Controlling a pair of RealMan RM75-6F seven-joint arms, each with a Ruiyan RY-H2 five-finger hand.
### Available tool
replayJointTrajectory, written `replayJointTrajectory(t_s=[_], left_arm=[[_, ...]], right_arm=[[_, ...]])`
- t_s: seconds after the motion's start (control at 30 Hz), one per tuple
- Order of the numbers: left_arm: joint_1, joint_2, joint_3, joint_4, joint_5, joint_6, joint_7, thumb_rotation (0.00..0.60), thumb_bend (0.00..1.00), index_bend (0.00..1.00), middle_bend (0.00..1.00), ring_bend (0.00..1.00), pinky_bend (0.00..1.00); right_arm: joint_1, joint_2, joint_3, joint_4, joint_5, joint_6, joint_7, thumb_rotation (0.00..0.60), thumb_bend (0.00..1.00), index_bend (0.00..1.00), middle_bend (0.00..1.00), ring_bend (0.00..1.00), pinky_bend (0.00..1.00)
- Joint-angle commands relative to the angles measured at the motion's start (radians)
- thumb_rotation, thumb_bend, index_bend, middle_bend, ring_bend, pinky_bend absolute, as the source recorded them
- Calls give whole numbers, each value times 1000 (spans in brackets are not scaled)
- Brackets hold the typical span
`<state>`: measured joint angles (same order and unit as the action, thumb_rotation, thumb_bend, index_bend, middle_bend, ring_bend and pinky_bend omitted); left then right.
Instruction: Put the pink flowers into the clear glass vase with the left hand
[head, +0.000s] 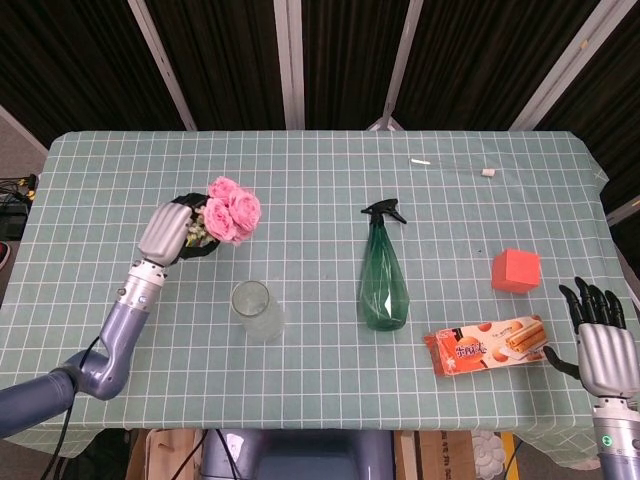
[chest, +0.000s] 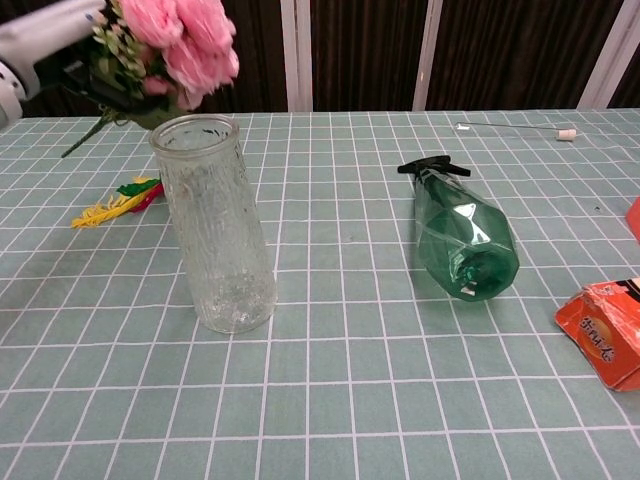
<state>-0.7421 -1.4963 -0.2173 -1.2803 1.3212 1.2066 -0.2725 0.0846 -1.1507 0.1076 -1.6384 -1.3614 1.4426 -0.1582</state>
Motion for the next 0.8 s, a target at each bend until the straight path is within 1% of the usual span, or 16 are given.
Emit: replayJointTrajectory(t_s=[0.03,0.2,0.37,0.5,0.6,0.8], left_arm=[[64,134,-42,-163,73,89,-202,600,425,330,390,320,369],[100,219,-82,-297,113,159,-335,600,425,332,395,320,368],[127,287,-112,-438,127,185,-473,600,425,333,396,320,368],[135,312,-126,-532,129,181,-563,600,425,336,403,320,368],[133,331,-124,-590,142,157,-619,600,425,337,403,320,368],[124,346,-118,-676,165,124,-671,600,422,335,399,320,368]], right_arm=[[0,-1,-1,-2,-1,-1,-2,600,230,135,26,10,0],[0,-2,-1,-5,-2,2,-4,600,230,134,26,10,0],[-3,0,-1,-7,-4,8,-1,600,230,135,26,10,0],[-5,2,0,-6,-4,10,6,600,229,135,26,10,0],[-6,5,1,-6,-5,12,14,600,230,135,26,10,0],[-9,10,3,-3,-6,17,29,600,230,135,26,10,0]])
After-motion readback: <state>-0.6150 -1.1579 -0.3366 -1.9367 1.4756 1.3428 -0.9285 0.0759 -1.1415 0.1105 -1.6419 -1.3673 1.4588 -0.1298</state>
